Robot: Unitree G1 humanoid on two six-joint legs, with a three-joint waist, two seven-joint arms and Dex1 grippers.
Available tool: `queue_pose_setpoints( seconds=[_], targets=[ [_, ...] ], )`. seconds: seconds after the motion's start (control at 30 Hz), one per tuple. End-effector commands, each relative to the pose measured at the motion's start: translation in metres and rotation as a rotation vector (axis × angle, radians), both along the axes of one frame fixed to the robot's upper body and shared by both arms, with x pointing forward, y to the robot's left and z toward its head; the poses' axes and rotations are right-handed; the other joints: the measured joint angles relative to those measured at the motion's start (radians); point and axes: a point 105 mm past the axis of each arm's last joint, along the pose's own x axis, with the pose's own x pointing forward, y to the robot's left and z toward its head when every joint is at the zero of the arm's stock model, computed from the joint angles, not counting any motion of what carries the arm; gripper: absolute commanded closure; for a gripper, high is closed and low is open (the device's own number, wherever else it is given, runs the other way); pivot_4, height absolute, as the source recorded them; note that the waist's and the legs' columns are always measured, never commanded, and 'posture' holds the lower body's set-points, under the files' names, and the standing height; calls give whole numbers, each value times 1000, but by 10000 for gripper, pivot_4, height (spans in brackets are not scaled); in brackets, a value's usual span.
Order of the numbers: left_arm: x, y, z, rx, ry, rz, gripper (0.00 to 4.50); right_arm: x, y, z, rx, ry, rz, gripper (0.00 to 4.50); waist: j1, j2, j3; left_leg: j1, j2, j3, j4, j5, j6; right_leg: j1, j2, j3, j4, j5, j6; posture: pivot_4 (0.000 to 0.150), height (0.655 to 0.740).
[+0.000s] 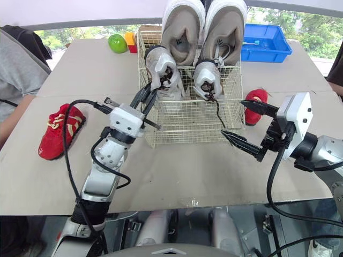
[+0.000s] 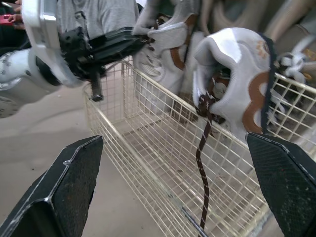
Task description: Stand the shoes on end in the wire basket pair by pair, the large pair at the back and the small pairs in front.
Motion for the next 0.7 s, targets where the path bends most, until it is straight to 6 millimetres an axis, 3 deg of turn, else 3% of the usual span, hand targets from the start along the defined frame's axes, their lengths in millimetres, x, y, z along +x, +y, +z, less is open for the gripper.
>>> queue_pose_setpoints(
  seconds=[0.03,0.17,0.5,0.7],
  targets=[
    [-12,2,3,-45,63,-76,29413,-1,2,8,-3,-48,10,0,1,0,0,0,0,0,0,0,0,0,0,0,0,0,0,1500,7400],
    [-17,12,10,-68,93,-59,10478,-1,3,7,-4,-45,13,0,4,0,0,0,0,0,1,0,0,0,0,-1,1,0,0,1500,7400],
    [-39,30,29,-156,222,-188,10478,12,-3,3,-11,-52,-79,0,2,0,0,-1,0,0,3,0,0,0,0,-1,2,0,0,1500,7400],
    [-60,22,10,-200,478,-409,10478,24,-10,4,-27,-67,-145,0,1,1,0,0,0,-1,3,0,0,0,0,0,4,-1,-1,1500,7400]
  ],
)
